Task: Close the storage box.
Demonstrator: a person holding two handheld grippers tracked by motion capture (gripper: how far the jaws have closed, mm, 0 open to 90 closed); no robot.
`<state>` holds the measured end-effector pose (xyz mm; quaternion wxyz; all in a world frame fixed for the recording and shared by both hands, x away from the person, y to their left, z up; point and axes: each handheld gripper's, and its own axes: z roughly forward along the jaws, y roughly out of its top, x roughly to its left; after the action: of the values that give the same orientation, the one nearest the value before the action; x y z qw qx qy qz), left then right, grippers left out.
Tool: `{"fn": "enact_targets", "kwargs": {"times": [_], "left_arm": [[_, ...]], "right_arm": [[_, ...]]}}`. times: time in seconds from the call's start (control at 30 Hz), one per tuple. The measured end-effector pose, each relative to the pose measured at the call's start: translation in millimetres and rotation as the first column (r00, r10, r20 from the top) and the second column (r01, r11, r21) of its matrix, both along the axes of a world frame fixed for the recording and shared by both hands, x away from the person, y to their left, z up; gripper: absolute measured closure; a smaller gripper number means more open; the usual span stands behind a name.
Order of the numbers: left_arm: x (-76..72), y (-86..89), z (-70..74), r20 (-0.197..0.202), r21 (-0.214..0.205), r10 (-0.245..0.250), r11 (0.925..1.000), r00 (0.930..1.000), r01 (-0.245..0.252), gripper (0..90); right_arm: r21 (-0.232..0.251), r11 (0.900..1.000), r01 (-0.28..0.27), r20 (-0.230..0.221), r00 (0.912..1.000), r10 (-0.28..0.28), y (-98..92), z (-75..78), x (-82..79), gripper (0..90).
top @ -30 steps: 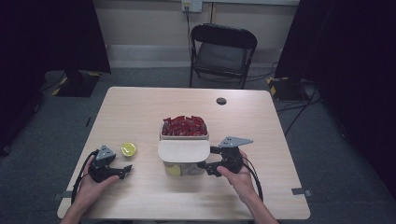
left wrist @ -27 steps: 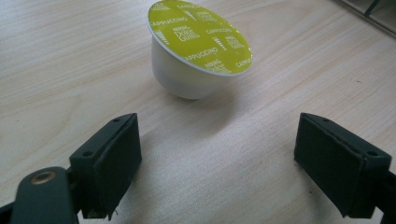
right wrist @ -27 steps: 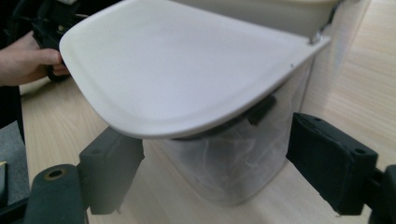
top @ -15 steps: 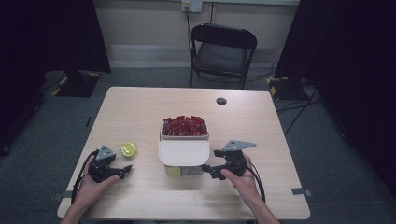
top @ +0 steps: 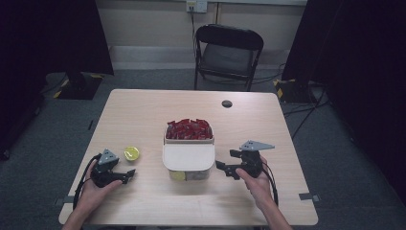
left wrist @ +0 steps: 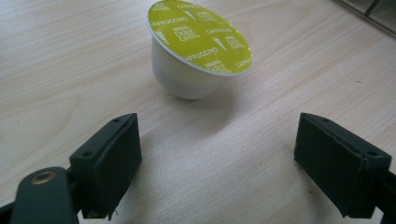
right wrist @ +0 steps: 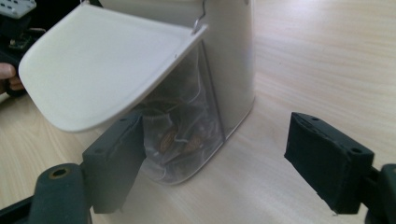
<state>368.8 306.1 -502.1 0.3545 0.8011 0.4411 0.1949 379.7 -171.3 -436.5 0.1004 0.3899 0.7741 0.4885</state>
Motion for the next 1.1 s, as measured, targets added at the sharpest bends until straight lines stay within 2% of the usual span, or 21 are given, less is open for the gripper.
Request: {"fn": "enact_targets", "kwargs": {"times": [0.23, 0.37, 0.4, 0.47, 0.57, 0.8, 0.87, 0.97, 1.03, 1.1], "left_arm": [[0.0, 0.0, 0.0, 0.0, 0.0, 0.0, 1.0, 1.0, 0.0, 14.3], [0.0, 0.0, 0.0, 0.0, 0.001, 0.0, 1.0, 1.0, 0.0, 14.3], [0.0, 0.0, 0.0, 0.0, 0.0, 0.0, 1.0, 1.0, 0.0, 14.3], [0.0, 0.0, 0.0, 0.0, 0.0, 0.0, 1.0, 1.0, 0.0, 14.3], [0.0, 0.0, 0.0, 0.0, 0.0, 0.0, 1.0, 1.0, 0.0, 14.3], [0.0, 0.0, 0.0, 0.0, 0.0, 0.0, 1.0, 1.0, 0.0, 14.3], [0.0, 0.0, 0.0, 0.0, 0.0, 0.0, 1.0, 1.0, 0.0, 14.3], [0.5, 0.0, -0.1, -0.003, -0.003, 0.004, 1.0, 1.0, -0.005, 14.3], [0.5, -0.1, -0.1, -0.002, -0.004, 0.008, 1.0, 1.0, -0.008, 14.3], [0.5, -0.1, -0.2, -0.002, -0.005, 0.008, 1.0, 1.0, -0.008, 14.3]], "right_arm": [[0.029, 0.9988, 0.039, 0.049, 0.998, -0.04, -6.3, 15.2, 6.7, 18.1], [0.017, 0.9964, 0.083, 0.058, 0.9948, -0.084, -15.5, 18.9, 15.4, 16.8], [0.007, 0.9945, 0.105, 0.062, 0.9926, -0.105, -18.9, 18.8, 18.6, 15.8], [-0.032, 0.9834, 0.179, 0.07, 0.9819, -0.176, -26.4, 17.4, 24.3, 14.9], [-0.056, 0.9713, 0.231, 0.056, 0.9721, -0.228, -39.9, 12.1, 33.1, 14.8], [-0.127, 0.9457, 0.299, 0.018, 0.9539, -0.299, -65.2, -5.1, 42.1, 15.0], [-0.146, 0.9398, 0.309, -0.011, 0.9495, -0.314, -73.3, -14.5, 42.3, 15.0], [-0.139, 0.9414, 0.307, -0.052, 0.947, -0.317, -82.5, -28.0, 39.7, 14.8], [-0.179, 0.9324, 0.314, -0.049, 0.9436, -0.327, -84.5, -35.0, 38.4, 14.9], [-0.191, 0.9251, 0.328, -0.068, 0.9358, -0.346, -88.0, -43.2, 40.0, 14.6]]}}
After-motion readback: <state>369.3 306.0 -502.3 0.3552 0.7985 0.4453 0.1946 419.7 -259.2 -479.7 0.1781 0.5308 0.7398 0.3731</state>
